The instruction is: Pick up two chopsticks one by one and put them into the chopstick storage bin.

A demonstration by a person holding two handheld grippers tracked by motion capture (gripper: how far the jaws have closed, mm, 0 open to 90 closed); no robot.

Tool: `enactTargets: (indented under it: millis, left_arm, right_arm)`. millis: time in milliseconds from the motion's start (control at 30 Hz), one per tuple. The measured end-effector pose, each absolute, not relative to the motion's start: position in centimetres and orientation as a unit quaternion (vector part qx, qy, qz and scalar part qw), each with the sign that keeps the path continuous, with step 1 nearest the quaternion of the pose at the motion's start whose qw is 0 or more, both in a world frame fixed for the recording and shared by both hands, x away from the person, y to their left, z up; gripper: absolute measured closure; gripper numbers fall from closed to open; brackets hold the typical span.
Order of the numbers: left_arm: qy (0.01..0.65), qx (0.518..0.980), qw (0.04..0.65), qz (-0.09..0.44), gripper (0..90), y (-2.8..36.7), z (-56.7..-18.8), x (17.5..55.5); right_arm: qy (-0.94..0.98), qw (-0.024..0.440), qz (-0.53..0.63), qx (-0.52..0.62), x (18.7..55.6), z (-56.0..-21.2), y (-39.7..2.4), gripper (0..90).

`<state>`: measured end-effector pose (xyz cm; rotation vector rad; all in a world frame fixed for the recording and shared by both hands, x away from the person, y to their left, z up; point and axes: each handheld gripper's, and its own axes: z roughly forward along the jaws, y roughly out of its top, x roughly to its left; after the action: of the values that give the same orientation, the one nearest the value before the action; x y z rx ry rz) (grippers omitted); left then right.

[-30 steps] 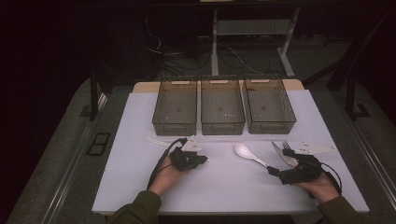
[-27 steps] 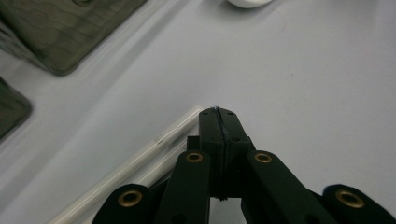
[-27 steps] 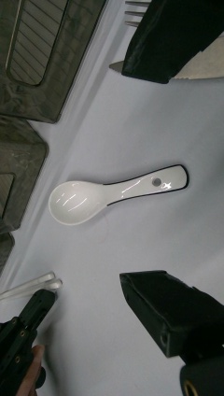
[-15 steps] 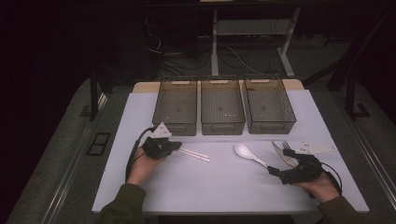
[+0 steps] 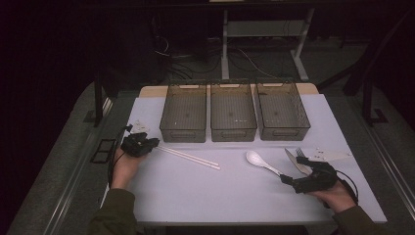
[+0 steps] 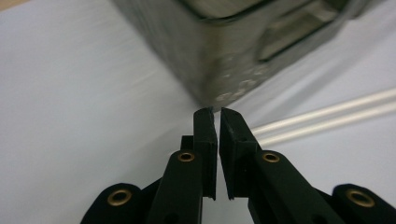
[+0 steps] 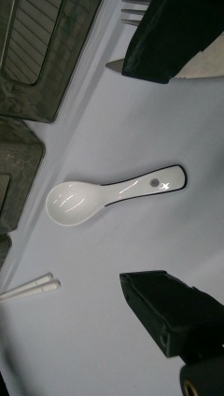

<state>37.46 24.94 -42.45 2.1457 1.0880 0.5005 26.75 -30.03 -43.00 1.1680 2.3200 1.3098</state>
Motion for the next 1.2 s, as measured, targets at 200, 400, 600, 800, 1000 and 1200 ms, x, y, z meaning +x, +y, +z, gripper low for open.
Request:
enactTargets:
  millis: [200,400,600,800,1000,1200]
  left_arm:
    - [0.446,0.807,0.338,0.188,82.9,26.2,-43.2,38.5]
    - [0.449,0.804,0.345,0.179,81.4,26.2,-43.8,39.1]
    - [0.449,0.803,0.352,0.171,81.0,25.8,-44.0,39.3]
    - [0.450,0.808,0.344,0.162,81.5,25.9,-44.5,39.5]
    - [0.452,0.809,0.344,0.152,83.4,26.2,-44.4,39.1]
    - [0.447,0.811,0.341,0.160,80.8,26.4,-44.3,38.7]
  right_arm:
    - [0.793,0.116,0.445,0.401,26.8,-43.0,-30.0,2.5]
    - [0.792,0.115,0.444,0.402,26.8,-43.1,-30.0,2.5]
    - [0.792,0.114,0.444,0.403,26.8,-43.1,-30.0,2.5]
    - [0.793,0.114,0.443,0.403,26.8,-43.1,-30.0,2.5]
    - [0.792,0.116,0.444,0.401,26.8,-43.1,-30.1,2.5]
    - [0.792,0.116,0.444,0.403,26.7,-43.0,-30.1,2.5]
